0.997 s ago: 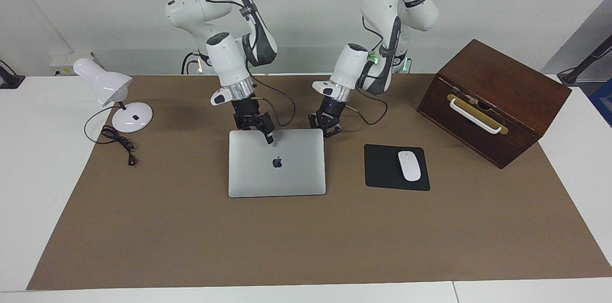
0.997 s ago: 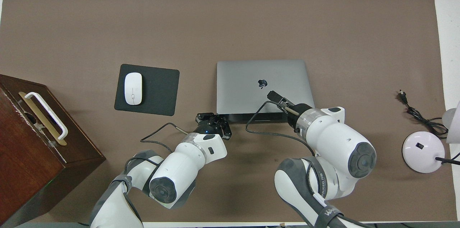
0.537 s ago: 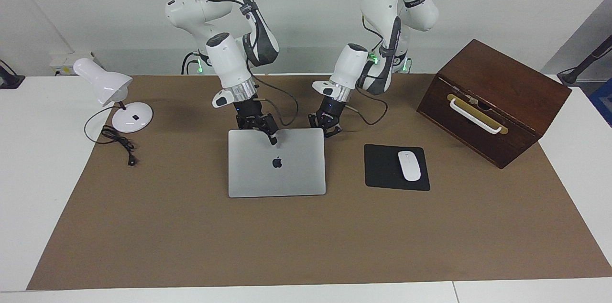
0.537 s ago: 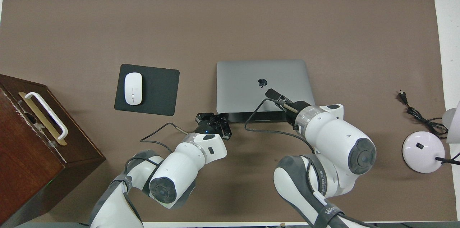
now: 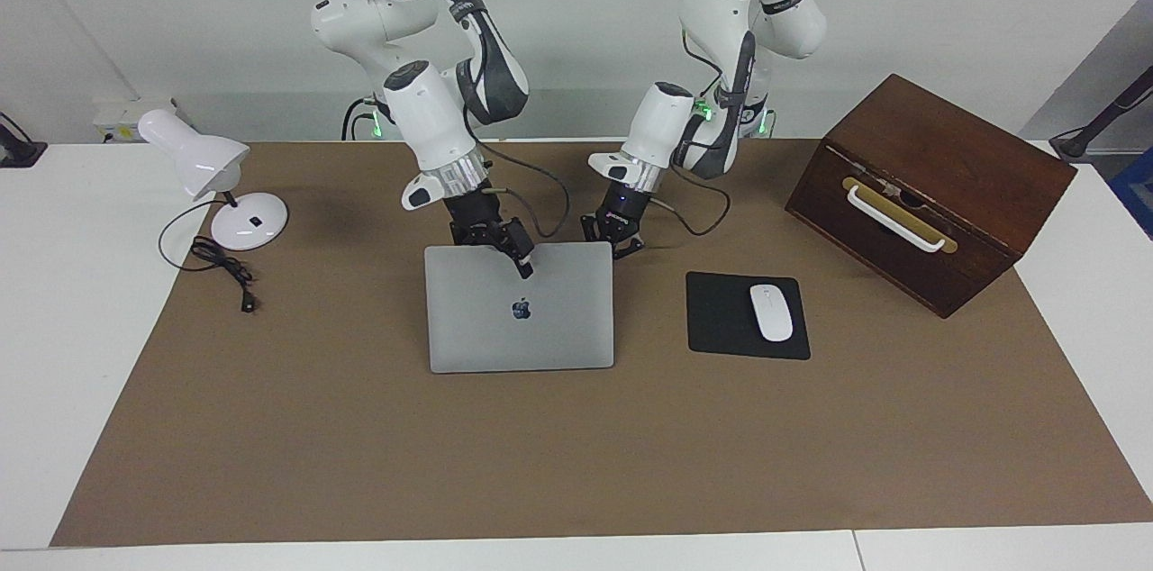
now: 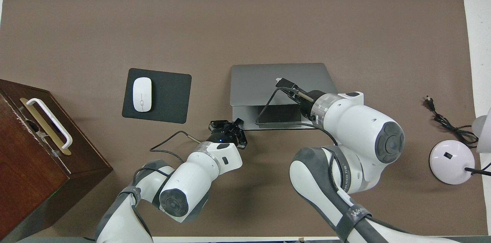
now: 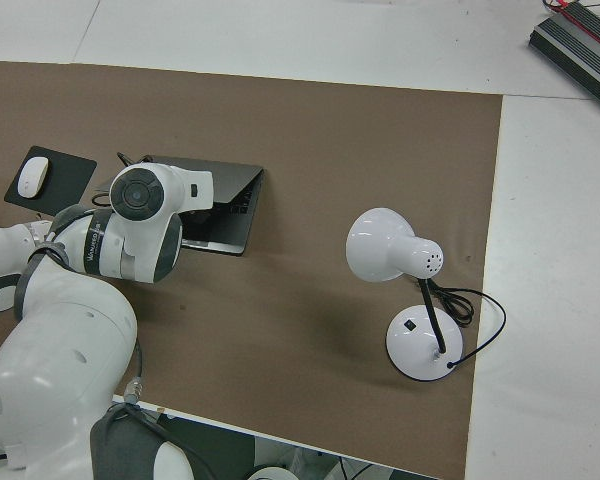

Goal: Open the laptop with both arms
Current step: 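Lift the laptop lid upward with the right gripper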

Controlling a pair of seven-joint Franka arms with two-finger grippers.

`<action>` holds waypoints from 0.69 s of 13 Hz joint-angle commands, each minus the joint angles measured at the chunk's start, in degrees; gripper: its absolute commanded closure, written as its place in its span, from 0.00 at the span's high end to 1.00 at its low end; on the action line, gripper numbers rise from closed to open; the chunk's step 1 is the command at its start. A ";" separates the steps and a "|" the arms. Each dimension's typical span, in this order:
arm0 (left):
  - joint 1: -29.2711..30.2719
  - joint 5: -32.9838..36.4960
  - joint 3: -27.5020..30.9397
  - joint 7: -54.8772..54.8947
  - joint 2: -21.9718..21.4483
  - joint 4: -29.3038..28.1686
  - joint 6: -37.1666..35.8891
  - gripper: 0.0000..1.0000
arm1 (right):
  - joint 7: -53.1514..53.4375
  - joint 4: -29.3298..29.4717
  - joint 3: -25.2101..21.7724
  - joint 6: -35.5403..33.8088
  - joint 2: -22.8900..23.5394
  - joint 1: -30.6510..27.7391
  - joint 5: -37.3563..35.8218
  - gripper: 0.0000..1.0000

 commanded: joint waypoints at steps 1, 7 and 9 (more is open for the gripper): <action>-0.07 0.20 0.91 0.70 5.14 2.30 0.32 0.00 | -2.54 3.26 0.01 -0.74 2.40 -0.90 0.19 1.00; -0.07 0.29 0.91 0.70 5.23 2.30 0.32 0.00 | -2.80 11.51 -0.08 -9.07 5.12 -4.23 -5.60 1.00; -0.07 0.29 0.91 0.70 5.31 2.30 0.32 0.00 | -2.89 14.76 -0.08 -12.33 5.91 -5.82 -7.18 1.00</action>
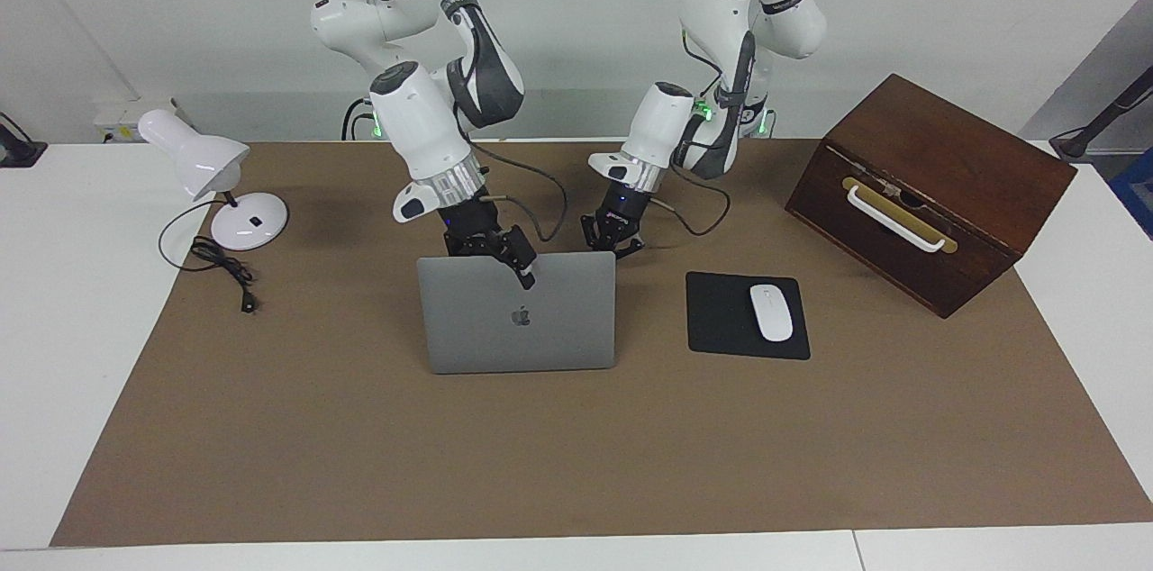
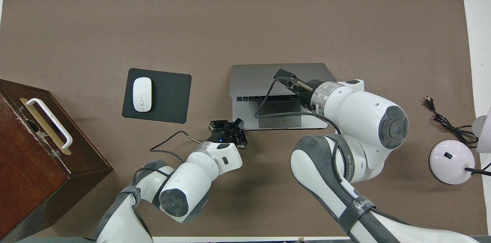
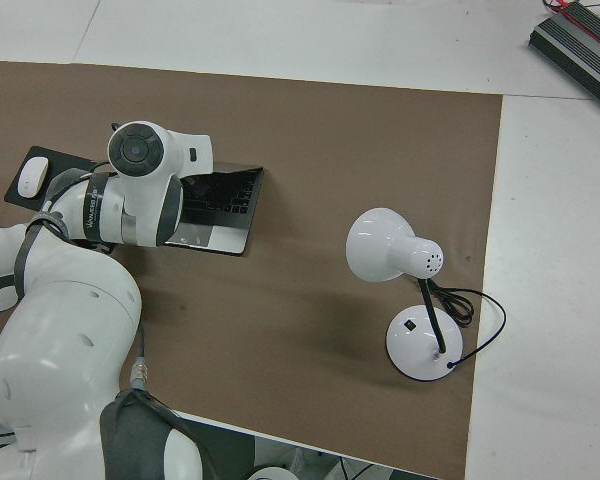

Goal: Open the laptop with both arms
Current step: 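Lift the laptop lid upward with the right gripper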

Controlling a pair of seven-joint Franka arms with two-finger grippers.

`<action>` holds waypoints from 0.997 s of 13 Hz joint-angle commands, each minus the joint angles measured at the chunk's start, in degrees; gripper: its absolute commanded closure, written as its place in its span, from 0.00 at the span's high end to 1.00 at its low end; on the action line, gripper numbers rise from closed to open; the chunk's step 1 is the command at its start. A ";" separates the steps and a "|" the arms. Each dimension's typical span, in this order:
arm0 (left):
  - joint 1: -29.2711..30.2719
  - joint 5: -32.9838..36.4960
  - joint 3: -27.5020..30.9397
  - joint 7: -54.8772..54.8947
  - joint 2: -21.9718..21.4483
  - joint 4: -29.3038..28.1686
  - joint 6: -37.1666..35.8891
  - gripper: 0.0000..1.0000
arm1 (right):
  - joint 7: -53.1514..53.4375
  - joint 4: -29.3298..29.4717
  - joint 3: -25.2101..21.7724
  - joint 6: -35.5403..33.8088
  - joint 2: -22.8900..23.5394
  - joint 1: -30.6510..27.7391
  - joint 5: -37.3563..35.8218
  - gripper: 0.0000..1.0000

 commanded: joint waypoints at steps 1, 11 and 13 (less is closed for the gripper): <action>-0.07 0.29 0.91 0.69 5.31 2.30 0.31 0.00 | -2.19 6.51 0.12 -4.28 3.74 -2.73 -2.67 1.00; 0.02 0.29 0.91 0.95 5.48 2.30 0.31 0.00 | -5.26 18.82 0.21 -16.06 7.34 -6.95 -13.30 1.00; 0.02 0.29 0.91 0.95 5.57 2.30 0.31 0.00 | -7.45 20.06 0.21 -17.56 7.52 -7.39 -13.66 1.00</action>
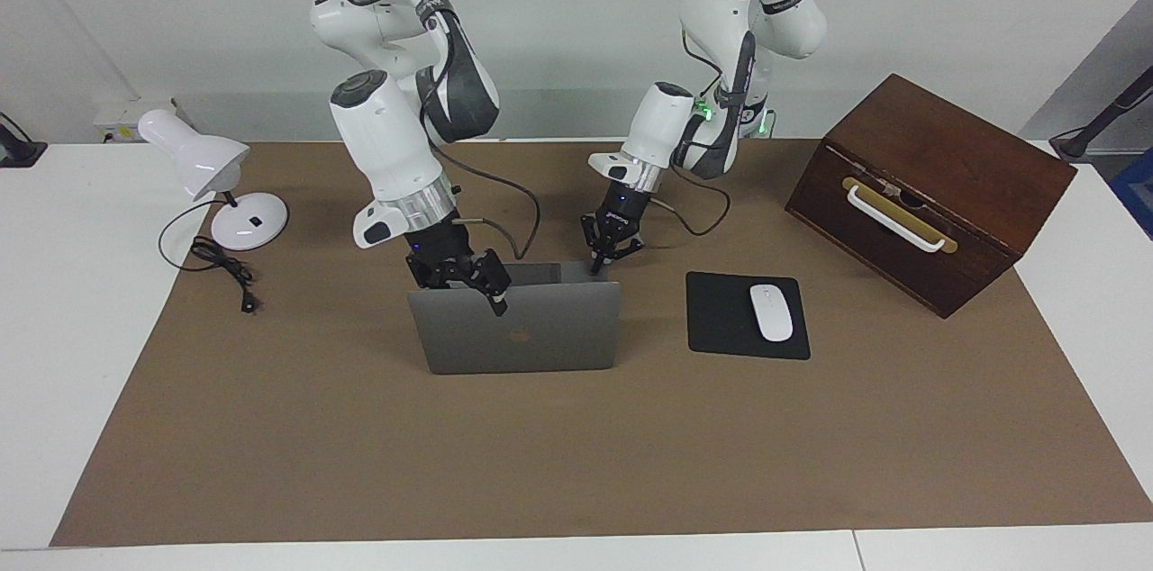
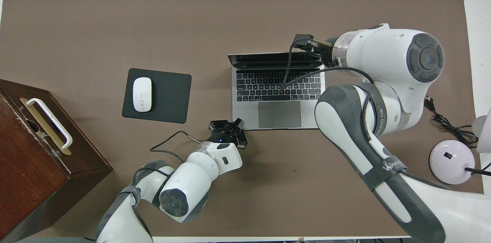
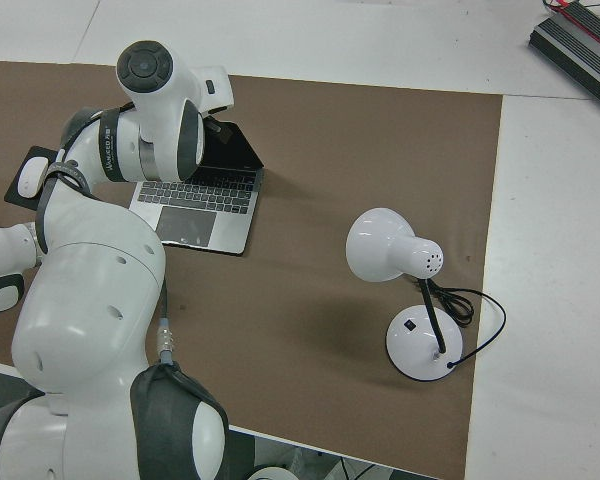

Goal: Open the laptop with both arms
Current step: 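Push the lid farther open away from the robot with the right gripper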

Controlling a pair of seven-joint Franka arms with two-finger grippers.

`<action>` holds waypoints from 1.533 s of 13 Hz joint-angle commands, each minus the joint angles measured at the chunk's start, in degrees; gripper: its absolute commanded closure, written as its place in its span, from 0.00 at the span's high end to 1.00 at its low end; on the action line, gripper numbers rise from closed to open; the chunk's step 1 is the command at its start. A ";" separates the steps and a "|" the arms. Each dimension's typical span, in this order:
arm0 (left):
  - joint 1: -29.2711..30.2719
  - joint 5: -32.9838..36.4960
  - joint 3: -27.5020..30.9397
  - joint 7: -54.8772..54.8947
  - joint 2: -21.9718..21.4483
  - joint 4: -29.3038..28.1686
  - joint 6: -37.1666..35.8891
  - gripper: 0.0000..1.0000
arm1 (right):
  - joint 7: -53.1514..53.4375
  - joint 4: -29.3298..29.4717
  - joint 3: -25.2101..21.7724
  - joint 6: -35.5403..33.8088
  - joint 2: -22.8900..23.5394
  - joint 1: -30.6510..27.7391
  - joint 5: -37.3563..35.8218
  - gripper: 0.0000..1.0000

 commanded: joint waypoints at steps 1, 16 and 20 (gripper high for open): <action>0.02 0.29 0.91 0.85 5.56 2.30 0.38 0.00 | -3.54 3.86 0.37 -2.21 1.75 -1.78 -1.28 1.00; 0.10 0.20 0.83 0.76 5.65 2.39 0.38 0.00 | -9.79 7.30 0.46 -3.63 3.68 -4.25 -2.51 1.00; 0.10 0.11 0.83 0.76 5.65 2.83 0.38 0.00 | -12.94 9.22 0.28 -7.64 3.86 -5.90 -2.94 1.00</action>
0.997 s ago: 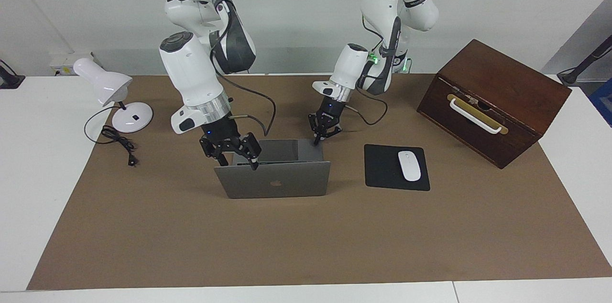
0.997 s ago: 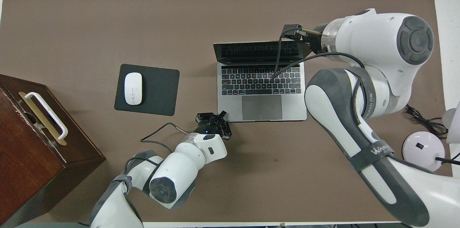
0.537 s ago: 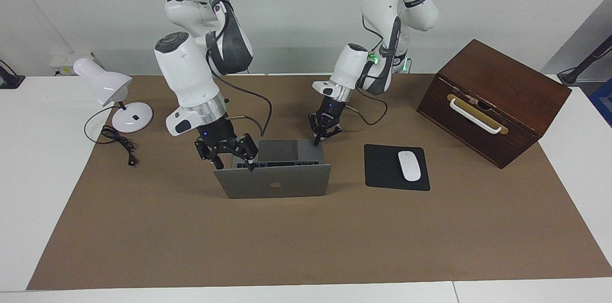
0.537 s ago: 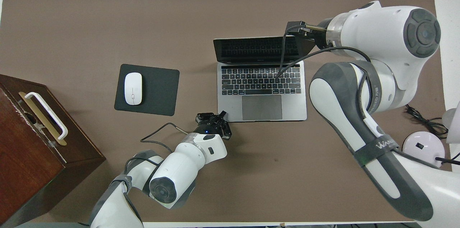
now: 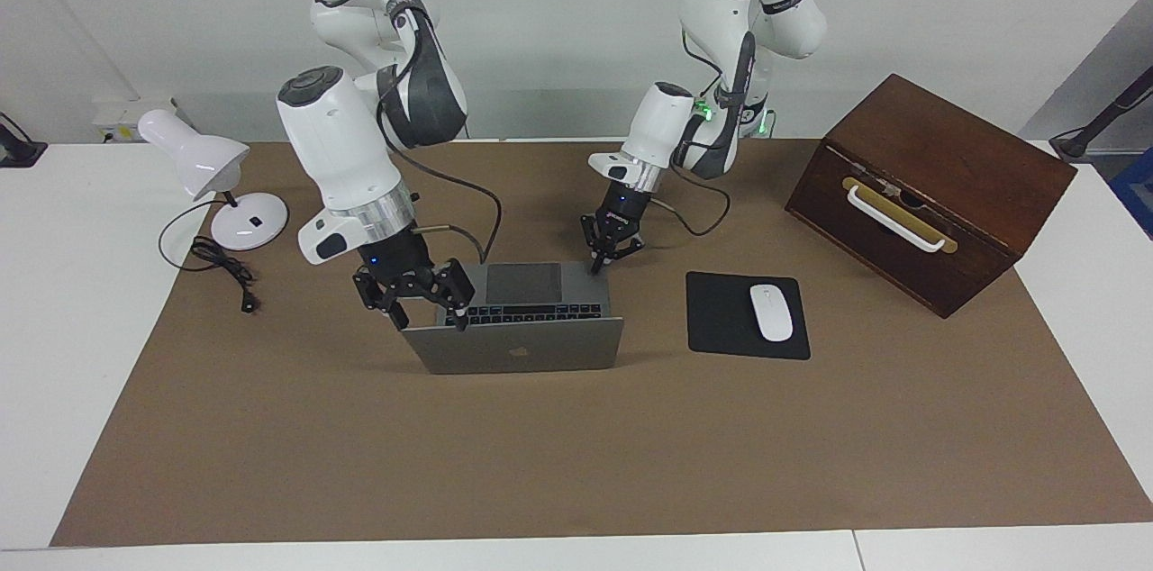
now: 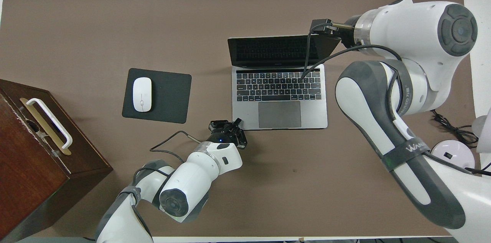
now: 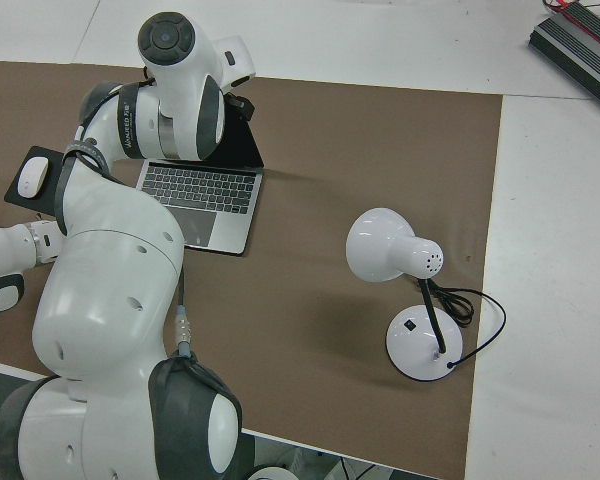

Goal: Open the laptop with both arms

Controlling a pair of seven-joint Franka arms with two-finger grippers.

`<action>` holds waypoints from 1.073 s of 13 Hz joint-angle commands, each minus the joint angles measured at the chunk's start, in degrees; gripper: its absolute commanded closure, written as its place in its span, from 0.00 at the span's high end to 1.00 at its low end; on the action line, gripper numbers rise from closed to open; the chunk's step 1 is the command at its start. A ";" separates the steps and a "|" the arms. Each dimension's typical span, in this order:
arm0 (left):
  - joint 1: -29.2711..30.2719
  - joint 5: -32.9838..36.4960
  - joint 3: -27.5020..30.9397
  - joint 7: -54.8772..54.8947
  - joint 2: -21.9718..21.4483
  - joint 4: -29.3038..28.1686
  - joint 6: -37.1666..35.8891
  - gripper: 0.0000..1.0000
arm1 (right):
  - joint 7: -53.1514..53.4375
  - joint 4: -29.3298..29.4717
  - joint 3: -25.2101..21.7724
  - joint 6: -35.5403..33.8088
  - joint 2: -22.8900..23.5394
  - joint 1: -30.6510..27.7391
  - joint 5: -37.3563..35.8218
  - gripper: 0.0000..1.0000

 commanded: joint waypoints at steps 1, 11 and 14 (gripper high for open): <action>0.10 0.11 0.82 0.65 5.63 2.83 0.34 0.00 | -4.01 5.27 0.46 -6.86 1.39 -3.04 -1.75 1.00; -0.16 -0.59 0.65 -8.13 3.53 3.62 0.26 0.00 | -21.50 12.67 0.20 -34.20 -3.43 -9.64 -13.69 1.00; -0.07 -0.59 0.65 -11.73 -0.07 3.53 -0.53 0.00 | -29.04 12.14 0.28 -37.55 -5.89 -13.76 -13.79 1.00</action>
